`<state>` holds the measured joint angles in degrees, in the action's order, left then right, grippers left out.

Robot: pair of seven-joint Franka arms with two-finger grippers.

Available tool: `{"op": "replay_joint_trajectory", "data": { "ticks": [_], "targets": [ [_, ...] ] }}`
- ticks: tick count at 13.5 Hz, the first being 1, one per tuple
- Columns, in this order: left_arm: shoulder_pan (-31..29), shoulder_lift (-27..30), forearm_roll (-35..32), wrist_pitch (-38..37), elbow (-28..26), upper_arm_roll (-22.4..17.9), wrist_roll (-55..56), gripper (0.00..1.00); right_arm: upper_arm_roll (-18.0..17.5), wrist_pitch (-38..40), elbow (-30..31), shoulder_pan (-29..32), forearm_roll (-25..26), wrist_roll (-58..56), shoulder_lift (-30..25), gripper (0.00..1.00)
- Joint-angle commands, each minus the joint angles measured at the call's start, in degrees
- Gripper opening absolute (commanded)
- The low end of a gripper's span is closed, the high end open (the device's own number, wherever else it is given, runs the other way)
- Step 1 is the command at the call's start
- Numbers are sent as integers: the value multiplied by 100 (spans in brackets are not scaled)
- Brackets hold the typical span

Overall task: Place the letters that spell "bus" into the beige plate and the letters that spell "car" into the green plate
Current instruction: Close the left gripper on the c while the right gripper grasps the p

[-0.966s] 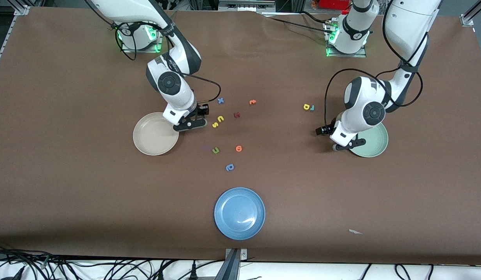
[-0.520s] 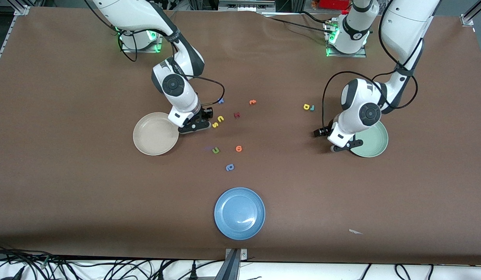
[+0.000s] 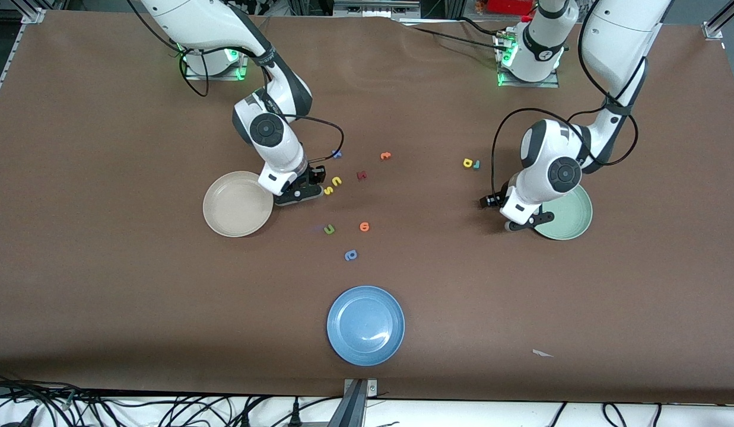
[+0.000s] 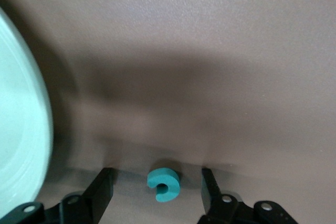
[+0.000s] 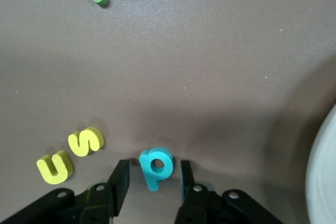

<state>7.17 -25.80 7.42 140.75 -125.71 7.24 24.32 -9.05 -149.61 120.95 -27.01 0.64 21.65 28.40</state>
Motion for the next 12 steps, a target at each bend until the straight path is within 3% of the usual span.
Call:
{"op": "replay_joint_trajectory", "data": {
  "ticks": [1, 3, 5, 7, 11, 12],
  "targets": [
    [74, 101, 111, -127, -32, 5, 64, 69, 8, -51, -45, -24, 208, 59, 42, 47],
    [74, 75, 111, -118, -23, 5, 64, 56, 8, -60, -54, -24, 288, 76, 86, 45],
    [65, 75, 102, -118, -23, 5, 64, 51, 8, -60, -54, -24, 297, 77, 95, 43],
    [65, 75, 102, -118, -23, 5, 64, 33, 8, -112, -54, -67, 297, 68, 139, 41],
    [65, 75, 102, -118, 3, -3, 73, 12, 8, -112, -54, -68, 446, 68, 130, 12],
    [65, 75, 102, -118, 29, 5, 73, 12, 8, -112, -63, -68, 446, 59, 130, 11]
  ]
}}
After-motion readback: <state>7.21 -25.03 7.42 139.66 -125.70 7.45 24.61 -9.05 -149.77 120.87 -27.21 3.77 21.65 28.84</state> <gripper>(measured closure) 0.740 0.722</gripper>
